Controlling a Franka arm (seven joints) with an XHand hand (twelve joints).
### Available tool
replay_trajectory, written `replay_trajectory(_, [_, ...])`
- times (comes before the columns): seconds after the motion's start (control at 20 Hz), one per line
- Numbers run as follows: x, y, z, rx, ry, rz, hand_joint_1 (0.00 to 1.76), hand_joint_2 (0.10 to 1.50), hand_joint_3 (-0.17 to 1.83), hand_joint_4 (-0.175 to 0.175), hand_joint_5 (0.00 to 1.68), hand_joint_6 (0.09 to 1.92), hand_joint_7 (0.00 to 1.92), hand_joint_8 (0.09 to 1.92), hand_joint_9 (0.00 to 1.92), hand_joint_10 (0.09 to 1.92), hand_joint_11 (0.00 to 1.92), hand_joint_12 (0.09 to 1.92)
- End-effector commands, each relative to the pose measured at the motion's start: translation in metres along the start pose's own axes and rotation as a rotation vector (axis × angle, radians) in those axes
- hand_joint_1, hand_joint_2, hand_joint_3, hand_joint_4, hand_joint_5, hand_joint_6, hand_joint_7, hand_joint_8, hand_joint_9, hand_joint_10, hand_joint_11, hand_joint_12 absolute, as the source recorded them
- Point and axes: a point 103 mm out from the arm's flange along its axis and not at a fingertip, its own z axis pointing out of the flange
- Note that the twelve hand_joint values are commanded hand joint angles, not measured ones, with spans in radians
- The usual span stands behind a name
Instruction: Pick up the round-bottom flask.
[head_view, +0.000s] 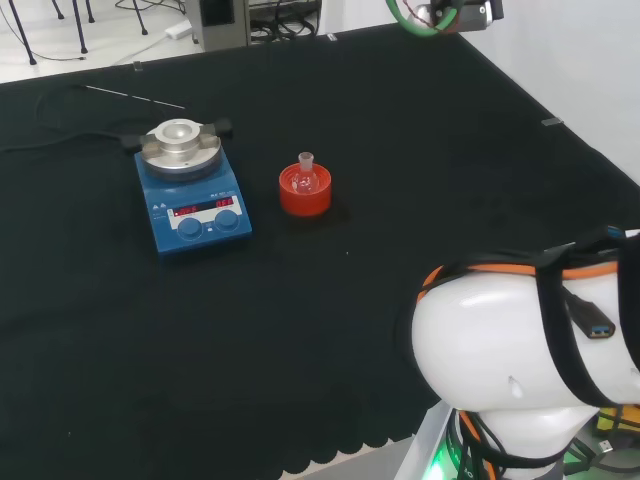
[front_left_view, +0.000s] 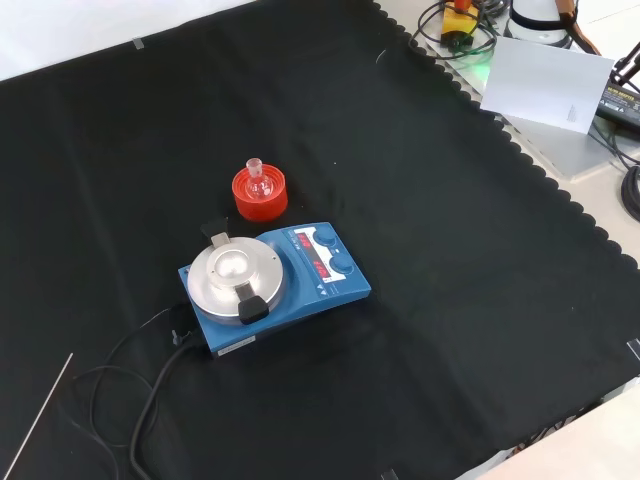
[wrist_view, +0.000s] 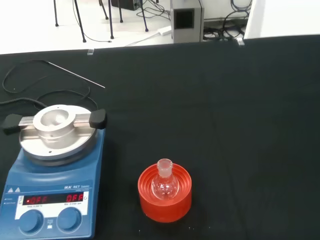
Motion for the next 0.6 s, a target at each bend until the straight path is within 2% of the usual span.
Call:
replay_trajectory(0.05, [-0.04,0.068,0.041,0.016,0.1,0.0,0.41,1.13,0.32,0.003,0.35,0.09,0.16,0.55,0.26,0.65,0.0,1.34])
replay_trajectory(0.25, [-0.046,0.1,0.069,-0.002,0.147,-0.002,0.51,1.01,0.41,0.0,0.34,0.09,0.18,0.57,0.27,0.66,0.0,1.34])
replay_trajectory(0.6, [-0.044,0.14,0.12,0.062,0.202,0.02,0.71,0.78,0.61,-0.002,0.34,0.09,0.19,0.59,0.28,0.67,0.0,1.34])
